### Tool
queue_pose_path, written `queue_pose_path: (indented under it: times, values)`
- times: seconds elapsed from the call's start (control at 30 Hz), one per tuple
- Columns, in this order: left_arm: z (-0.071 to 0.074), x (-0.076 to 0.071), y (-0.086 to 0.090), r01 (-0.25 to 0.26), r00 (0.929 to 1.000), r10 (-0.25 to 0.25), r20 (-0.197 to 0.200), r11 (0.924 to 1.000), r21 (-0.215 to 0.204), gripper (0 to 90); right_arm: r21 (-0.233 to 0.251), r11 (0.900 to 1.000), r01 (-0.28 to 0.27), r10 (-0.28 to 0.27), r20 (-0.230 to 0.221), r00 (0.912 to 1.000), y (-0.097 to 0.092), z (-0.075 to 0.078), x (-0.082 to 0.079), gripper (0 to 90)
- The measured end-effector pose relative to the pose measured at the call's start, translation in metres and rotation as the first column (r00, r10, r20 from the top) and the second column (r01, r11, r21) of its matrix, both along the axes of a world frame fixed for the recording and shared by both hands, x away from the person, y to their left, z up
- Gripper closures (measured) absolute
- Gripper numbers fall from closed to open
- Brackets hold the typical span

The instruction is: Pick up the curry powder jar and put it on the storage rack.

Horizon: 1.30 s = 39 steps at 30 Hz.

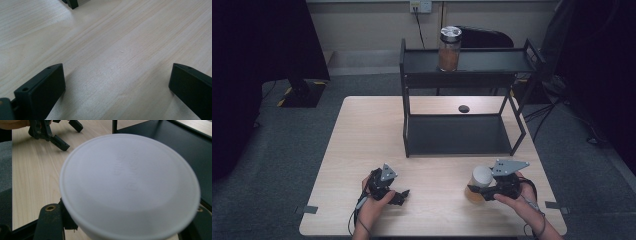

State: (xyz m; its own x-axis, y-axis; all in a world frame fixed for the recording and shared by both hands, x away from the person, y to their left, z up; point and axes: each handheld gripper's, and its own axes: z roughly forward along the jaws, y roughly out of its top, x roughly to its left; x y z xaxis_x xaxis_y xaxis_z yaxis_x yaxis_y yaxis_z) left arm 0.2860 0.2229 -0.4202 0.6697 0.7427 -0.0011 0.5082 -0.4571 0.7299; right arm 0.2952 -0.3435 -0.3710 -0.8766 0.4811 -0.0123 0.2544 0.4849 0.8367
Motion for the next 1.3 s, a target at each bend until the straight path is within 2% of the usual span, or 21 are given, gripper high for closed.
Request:
queue_pose_path:
  times: [0.27,0.37,0.6,0.77,0.97,1.3]
  values:
    - [0.000,0.000,0.000,0.000,1.0000,0.000,0.000,1.0000,0.000,0.0,-0.020,0.9998,0.000,-0.001,-0.024,0.9997,0.003,0.007,0.005,35.0]
    - [0.000,0.000,0.000,0.000,1.0000,0.000,0.000,1.0000,0.000,0.0,-0.014,0.9999,0.005,-0.006,-0.037,0.9993,0.002,0.008,0.008,34.9]
    - [0.000,0.000,0.000,0.000,1.0000,0.000,0.000,1.0000,0.000,0.0,0.001,0.9991,0.043,-0.043,-0.043,0.9981,-0.001,0.013,0.015,34.9]
    - [0.000,0.000,0.000,0.000,1.0000,0.000,0.000,1.0000,0.000,0.0,-0.007,0.9977,0.067,-0.067,-0.040,0.9969,0.000,0.019,0.022,34.9]
    - [0.000,0.000,0.000,0.000,1.0000,0.000,0.000,1.0000,0.000,0.0,0.017,0.9944,0.104,-0.103,-0.046,0.9936,-0.001,0.025,0.031,34.9]
    - [0.000,0.000,0.000,0.000,1.0000,0.000,0.000,1.0000,0.000,0.0,0.019,0.9902,0.138,-0.137,-0.061,0.9887,0.003,0.041,0.052,34.9]
